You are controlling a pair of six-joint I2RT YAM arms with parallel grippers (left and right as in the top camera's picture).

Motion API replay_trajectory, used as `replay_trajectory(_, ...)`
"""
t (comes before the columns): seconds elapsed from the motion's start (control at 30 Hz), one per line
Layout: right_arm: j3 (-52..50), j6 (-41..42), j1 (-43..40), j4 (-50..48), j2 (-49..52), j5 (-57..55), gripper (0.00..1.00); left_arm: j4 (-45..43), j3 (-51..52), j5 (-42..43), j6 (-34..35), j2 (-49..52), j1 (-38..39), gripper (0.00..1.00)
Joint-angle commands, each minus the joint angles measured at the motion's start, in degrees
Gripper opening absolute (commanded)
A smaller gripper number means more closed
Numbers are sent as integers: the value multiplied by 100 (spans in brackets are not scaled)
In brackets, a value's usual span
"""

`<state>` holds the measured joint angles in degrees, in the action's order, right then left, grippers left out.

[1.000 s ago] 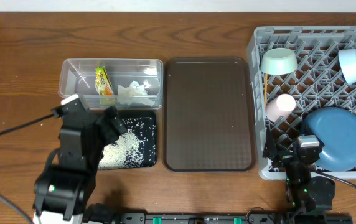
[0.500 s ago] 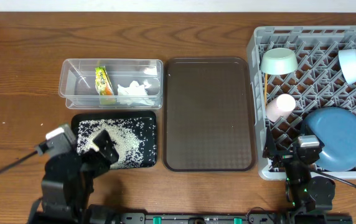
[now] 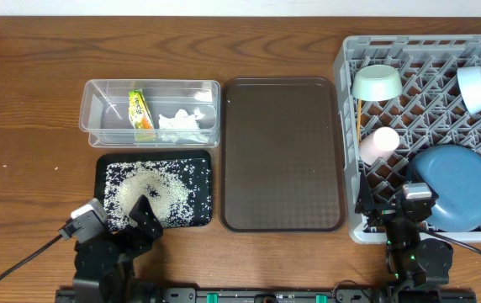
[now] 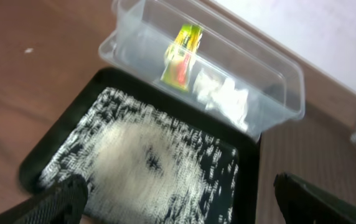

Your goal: Sort waste into correct bins and load items into the dishwasher rack

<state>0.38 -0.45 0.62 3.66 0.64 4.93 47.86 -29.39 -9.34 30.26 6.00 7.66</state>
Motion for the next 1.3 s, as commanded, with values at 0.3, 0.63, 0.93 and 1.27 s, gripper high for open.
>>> replay_trajectory(0.3,-9,-46,52,22,-33,-42,99,-2411,1329,55,350,-590,-267,98)
replay_trajectory(0.63,-9,-46,52,22,-33,-42,99,-4588,2173,686,348,-590,-791,98)
replay_trajectory(0.93,-9,-46,52,22,-33,-42,99,-4712,2643,887,299,-590,-1001,98)
replay_trajectory(1.27,-9,-46,52,22,-33,-42,99,-4371,2916,885,-157,-590,-970,98)
